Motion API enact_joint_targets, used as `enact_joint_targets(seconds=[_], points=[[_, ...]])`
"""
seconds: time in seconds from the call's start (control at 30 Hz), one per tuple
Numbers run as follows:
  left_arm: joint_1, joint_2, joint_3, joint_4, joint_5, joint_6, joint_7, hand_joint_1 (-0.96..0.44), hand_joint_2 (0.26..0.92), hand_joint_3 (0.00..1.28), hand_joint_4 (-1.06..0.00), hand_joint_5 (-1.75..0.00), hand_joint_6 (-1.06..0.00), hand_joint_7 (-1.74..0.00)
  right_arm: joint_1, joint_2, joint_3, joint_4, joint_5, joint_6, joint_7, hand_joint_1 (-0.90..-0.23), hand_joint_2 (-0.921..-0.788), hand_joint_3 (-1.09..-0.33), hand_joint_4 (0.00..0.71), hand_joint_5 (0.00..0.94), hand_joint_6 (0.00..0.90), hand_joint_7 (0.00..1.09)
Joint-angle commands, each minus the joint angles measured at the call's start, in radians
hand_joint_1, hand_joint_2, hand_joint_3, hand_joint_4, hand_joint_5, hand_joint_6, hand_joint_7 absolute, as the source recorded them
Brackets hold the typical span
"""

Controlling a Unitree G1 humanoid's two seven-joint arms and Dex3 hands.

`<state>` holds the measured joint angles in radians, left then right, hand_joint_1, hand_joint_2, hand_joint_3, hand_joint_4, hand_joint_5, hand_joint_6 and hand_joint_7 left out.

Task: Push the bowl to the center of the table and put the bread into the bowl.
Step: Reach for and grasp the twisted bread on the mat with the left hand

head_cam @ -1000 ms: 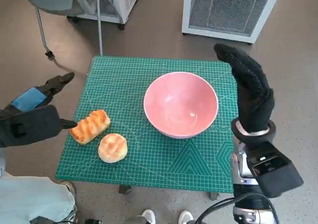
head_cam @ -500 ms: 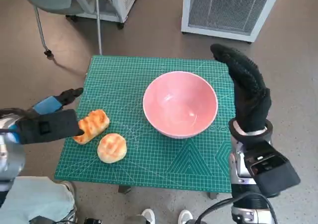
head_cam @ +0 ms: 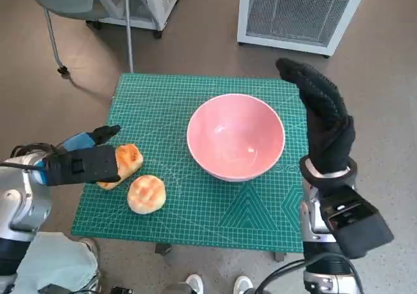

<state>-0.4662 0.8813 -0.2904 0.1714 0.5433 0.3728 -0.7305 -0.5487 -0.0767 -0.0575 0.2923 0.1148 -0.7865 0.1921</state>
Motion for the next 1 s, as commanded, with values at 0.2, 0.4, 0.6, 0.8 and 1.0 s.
enact_joint_targets(seconds=[0.2, 0.4, 0.6, 0.8, 1.0], points=[[-0.038, -0.065, -0.064, 0.132, 0.042, -0.058, 0.027, -0.28, 0.744, 0.01, -0.03, -0.01, -0.16, -0.01, 0.023, 0.002, 0.0, 0.01, 0.002, 0.008, 0.001, -0.485, -0.921, -0.809, 0.28, 0.016, -0.001, 0.7], [-0.069, -0.119, -0.093, 0.273, 0.064, -0.122, 0.093, -0.28, 0.751, 0.01, -0.11, -0.04, -0.21, -0.03, 0.024, 0.006, 0.001, 0.009, 0.003, 0.01, -0.001, -0.487, -0.921, -0.808, 0.28, 0.016, -0.001, 0.7], [-0.076, -0.163, -0.109, 0.4, 0.073, -0.197, 0.195, -0.24, 0.777, 0.02, -0.31, -0.13, -0.33, -0.09, 0.028, 0.01, 0.001, 0.003, 0.0, 0.012, -0.004, -0.476, -0.921, -0.811, 0.279, 0.017, -0.001, 0.7], [-0.051, -0.171, -0.115, 0.456, 0.089, -0.285, 0.297, 0.15, 0.873, 0.03, -0.62, -0.99, -0.43, -0.53, 0.035, 0.012, 0.0, -0.005, 0.0, 0.014, -0.005, -0.472, -0.921, -0.813, 0.279, 0.017, -0.001, 0.7], [-0.031, -0.16, -0.114, 0.489, 0.092, -0.374, 0.392, 0.03, 0.901, 0.06, -0.72, -1.12, -0.62, -1.09, 0.043, 0.015, 0.0, -0.011, -0.002, 0.013, -0.009, -0.474, -0.921, -0.812, 0.279, 0.017, -0.001, 0.7]])
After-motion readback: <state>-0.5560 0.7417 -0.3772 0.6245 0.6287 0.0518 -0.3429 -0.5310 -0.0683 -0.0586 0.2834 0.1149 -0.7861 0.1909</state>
